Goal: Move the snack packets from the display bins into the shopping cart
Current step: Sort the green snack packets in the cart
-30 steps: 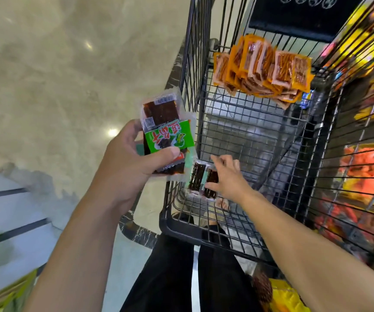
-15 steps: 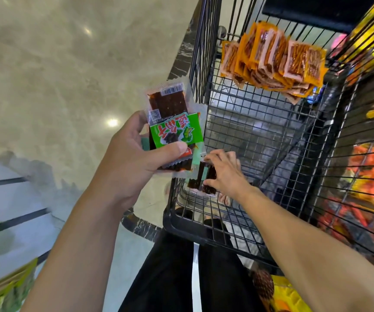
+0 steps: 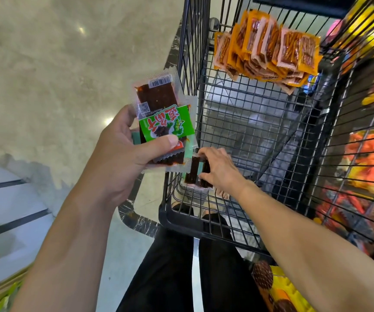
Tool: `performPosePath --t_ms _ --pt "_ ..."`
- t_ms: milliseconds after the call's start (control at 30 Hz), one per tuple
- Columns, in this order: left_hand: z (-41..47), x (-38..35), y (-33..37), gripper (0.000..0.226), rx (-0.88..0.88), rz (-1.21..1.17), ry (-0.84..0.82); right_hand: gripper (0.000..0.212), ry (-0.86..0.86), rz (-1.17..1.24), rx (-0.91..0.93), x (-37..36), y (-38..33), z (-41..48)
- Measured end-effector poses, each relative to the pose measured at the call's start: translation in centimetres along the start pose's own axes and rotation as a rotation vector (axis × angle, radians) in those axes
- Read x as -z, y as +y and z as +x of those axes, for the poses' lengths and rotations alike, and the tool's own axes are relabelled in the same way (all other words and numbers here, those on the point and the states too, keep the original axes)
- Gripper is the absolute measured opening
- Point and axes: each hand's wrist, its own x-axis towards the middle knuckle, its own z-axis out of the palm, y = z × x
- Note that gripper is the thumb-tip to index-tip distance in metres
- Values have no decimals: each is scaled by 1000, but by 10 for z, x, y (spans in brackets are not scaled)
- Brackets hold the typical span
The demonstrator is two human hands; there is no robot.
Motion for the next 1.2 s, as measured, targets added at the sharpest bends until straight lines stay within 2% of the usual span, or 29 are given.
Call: performPosePath --t_ms 167,300,433,633,800,1000,1200 --pt "-1 -1 0 61 6 20 14 58 3 29 27 3 0 -2" --pt "0 -2 -1 56 -2 24 31 44 3 250 39 2 -3 -8" --pt "0 -4 -1 52 6 28 45 36 40 468 -32 12 -6 -11" --pt "-3 -8 3 53 57 74 95 39 251 667 -131 65 -21 -50" --pt "-26 -21 40 50 53 128 73 27 371 755 -107 127 -54 -123" --pt "-72 -31 117 50 -109 159 -34 26 571 818 -50 195 -113 -223" --pt "-122 -38 189 51 -244 152 -248 28 833 765 -43 233 -191 -325"
